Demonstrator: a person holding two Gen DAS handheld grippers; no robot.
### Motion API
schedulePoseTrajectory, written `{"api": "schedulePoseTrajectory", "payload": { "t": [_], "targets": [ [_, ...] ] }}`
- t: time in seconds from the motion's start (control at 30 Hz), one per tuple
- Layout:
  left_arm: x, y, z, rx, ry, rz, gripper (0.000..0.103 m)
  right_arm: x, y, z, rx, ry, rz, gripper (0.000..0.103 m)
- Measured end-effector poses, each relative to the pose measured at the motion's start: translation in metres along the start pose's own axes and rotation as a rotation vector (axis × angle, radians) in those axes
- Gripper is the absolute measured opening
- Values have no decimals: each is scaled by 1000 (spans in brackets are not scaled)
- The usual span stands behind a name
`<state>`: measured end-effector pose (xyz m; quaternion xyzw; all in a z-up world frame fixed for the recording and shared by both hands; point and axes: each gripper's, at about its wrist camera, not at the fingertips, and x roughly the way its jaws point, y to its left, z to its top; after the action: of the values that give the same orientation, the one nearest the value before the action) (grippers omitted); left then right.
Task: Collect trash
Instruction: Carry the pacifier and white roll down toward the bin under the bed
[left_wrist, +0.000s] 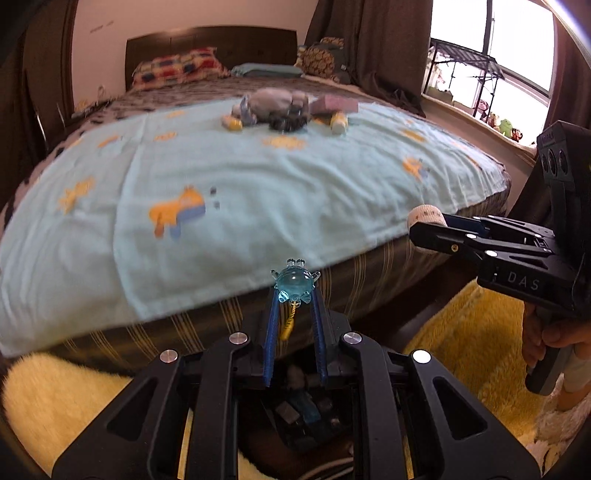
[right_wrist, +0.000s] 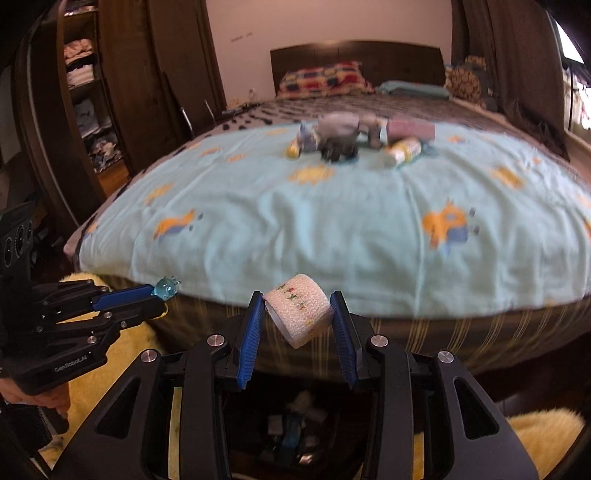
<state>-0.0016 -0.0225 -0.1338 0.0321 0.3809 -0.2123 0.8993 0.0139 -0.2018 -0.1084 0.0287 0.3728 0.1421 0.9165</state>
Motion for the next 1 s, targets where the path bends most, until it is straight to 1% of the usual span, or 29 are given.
{"api": "schedulePoseTrajectory", "payload": {
  "t": [0.2,0.4,0.53,0.67,0.83,0.9,0.93,1.0],
  "targets": [
    [27,-2,-31,-27,97,-15,16,25,-1,-32,50,102,8,38],
    [54,0,-49,-36,179,-6,16,59,-1,-53,68,218,31,38],
    [73,-2,-59,-32,243,-24,16,74,-2,-64,82,276,35,38],
    [84,-4,-65,-17,283,-24,16,78,-2,-69,92,303,31,38],
    [91,0,-69,-34,319,-24,17,82,-2,-73,93,323,37,40],
    [93,-1,-67,-41,319,-23,24,81,-5,-75,94,323,37,40],
    [92,0,-67,-43,316,-20,25,83,-4,-73,96,323,36,40],
    [90,2,-68,-47,310,-20,31,81,-6,-71,102,319,29,47]
  ]
}}
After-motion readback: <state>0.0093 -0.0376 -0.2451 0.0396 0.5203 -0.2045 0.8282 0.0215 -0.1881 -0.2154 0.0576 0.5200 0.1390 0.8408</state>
